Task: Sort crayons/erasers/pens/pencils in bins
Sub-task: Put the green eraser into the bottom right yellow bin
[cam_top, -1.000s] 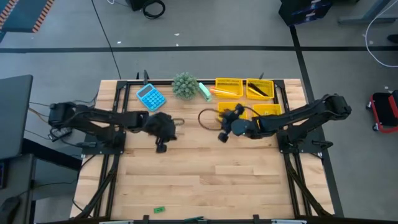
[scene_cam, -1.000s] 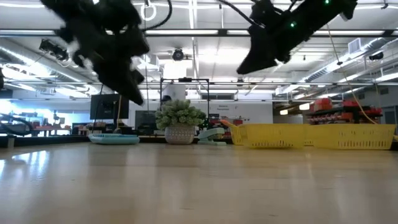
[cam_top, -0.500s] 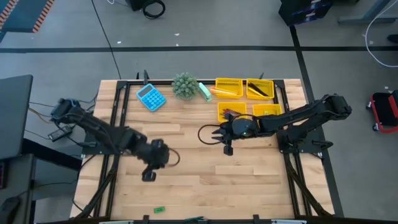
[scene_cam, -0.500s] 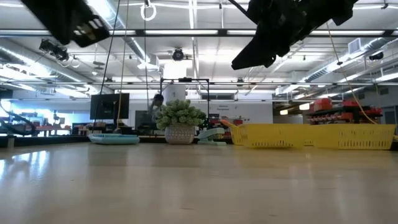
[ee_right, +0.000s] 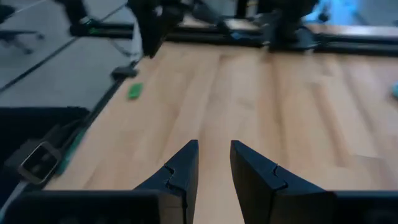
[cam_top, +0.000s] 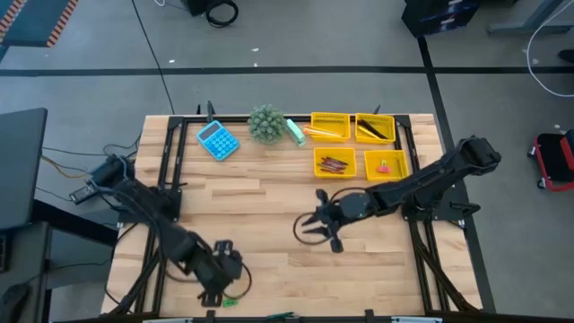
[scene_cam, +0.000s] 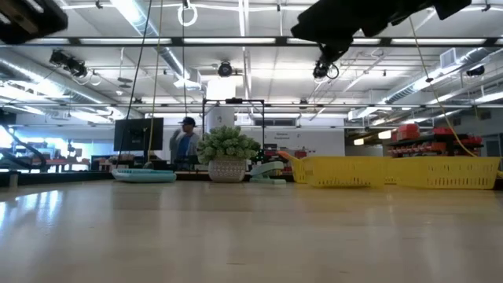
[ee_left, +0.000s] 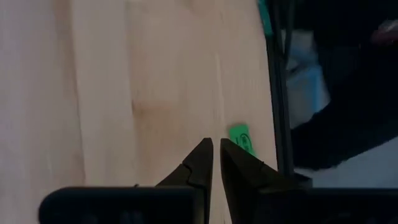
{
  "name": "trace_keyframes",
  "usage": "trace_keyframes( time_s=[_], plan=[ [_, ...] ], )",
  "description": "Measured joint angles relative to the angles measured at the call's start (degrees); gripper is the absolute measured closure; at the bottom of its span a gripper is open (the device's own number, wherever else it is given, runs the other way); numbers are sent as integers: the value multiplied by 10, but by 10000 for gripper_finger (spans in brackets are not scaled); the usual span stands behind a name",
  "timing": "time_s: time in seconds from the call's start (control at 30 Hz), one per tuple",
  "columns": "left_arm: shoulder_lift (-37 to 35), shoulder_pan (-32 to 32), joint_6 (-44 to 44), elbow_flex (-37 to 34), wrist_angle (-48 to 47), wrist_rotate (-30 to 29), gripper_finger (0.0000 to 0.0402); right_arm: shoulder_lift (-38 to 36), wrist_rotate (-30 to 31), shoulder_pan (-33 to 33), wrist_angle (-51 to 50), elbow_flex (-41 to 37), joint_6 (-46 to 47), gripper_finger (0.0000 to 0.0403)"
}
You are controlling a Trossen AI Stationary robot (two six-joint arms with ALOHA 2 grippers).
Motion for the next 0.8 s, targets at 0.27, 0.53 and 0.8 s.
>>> trace_keyframes(
  time_s=[0.27,0.53,0.8],
  plan=[
    [131,-19,-15,143,-68,-2,336,41,-28,20,8,0,1,303],
    [203,-20,-130,210,-70,51,214,59,-30,36,-5,-1,14,303],
    [247,-38,-235,213,-108,75,163,59,-12,54,-12,0,44,303]
  ],
)
